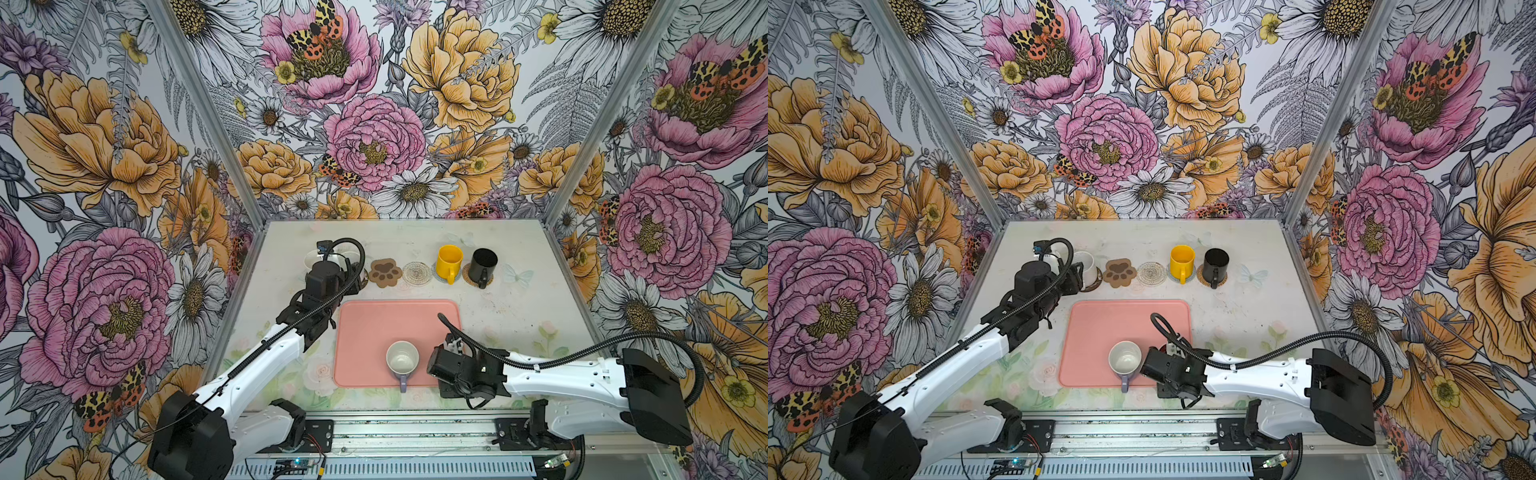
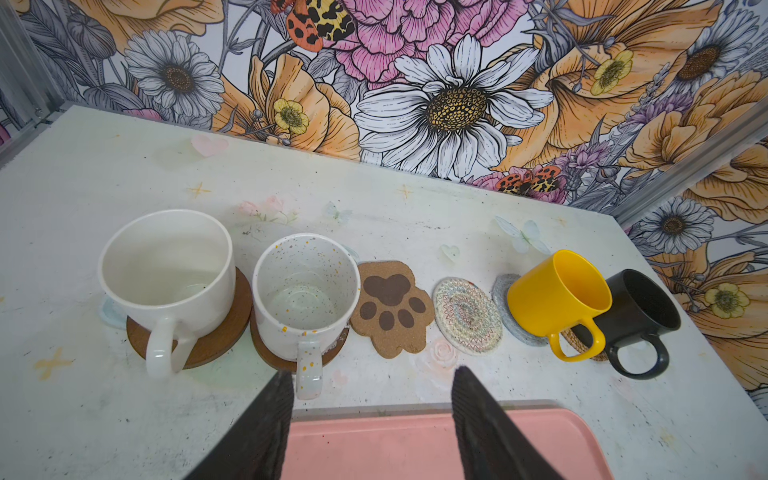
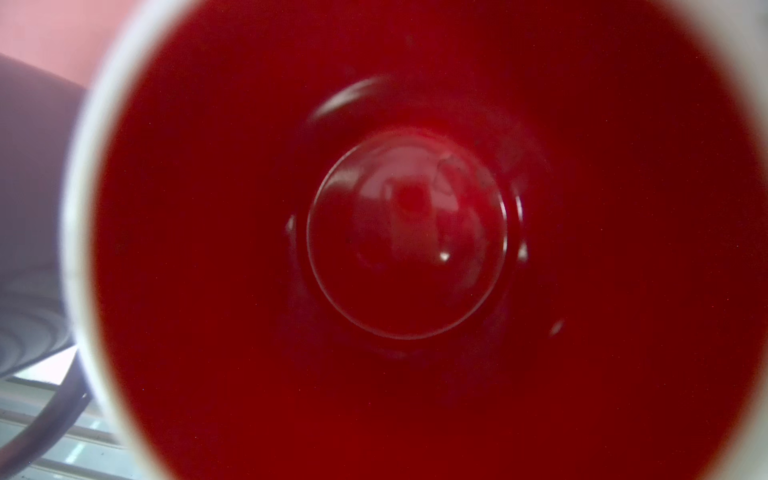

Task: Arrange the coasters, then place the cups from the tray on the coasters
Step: 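Lower the right gripper and close it on the red-lined mug rim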

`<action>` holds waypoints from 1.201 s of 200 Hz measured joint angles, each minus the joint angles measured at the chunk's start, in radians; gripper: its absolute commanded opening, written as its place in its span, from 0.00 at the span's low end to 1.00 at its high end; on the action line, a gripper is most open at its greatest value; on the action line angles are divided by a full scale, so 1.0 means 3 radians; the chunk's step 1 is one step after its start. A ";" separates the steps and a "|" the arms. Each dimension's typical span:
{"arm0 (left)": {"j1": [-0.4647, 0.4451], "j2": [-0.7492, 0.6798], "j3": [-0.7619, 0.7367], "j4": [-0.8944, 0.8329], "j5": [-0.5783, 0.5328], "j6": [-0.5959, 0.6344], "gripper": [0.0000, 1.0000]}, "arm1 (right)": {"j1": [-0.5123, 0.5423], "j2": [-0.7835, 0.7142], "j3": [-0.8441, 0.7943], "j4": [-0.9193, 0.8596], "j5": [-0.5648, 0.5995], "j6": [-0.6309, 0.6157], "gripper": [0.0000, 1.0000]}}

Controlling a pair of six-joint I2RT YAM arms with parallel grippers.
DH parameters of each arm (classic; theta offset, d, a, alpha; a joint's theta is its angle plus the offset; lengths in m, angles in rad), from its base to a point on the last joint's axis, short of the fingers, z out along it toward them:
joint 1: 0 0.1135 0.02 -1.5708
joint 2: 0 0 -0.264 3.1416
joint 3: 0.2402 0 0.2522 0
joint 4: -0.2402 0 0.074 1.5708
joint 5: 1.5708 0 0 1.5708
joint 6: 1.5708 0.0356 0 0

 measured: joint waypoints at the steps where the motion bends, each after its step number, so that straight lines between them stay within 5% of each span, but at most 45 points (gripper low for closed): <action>1: 0.0000 0.0000 0.0001 0.0000 0.0000 0.0001 0.62 | -0.0001 0.0000 0.0000 0.0001 -0.0001 0.0000 0.34; 74: 0.0000 0.0042 0.0001 0.0001 0.0011 0.0000 0.62 | -0.0052 0.0014 -0.0004 0.0057 -0.0031 -0.0008 0.25; 108: 0.0000 0.0050 0.0000 0.0003 0.0013 0.0000 0.62 | -0.0057 0.0005 0.0011 0.0061 0.0039 -0.0018 0.00; 240: 0.0015 0.0065 0.0001 0.0000 0.0022 0.0001 0.62 | -0.0025 0.0292 0.0216 -0.0028 0.0170 -0.0211 0.00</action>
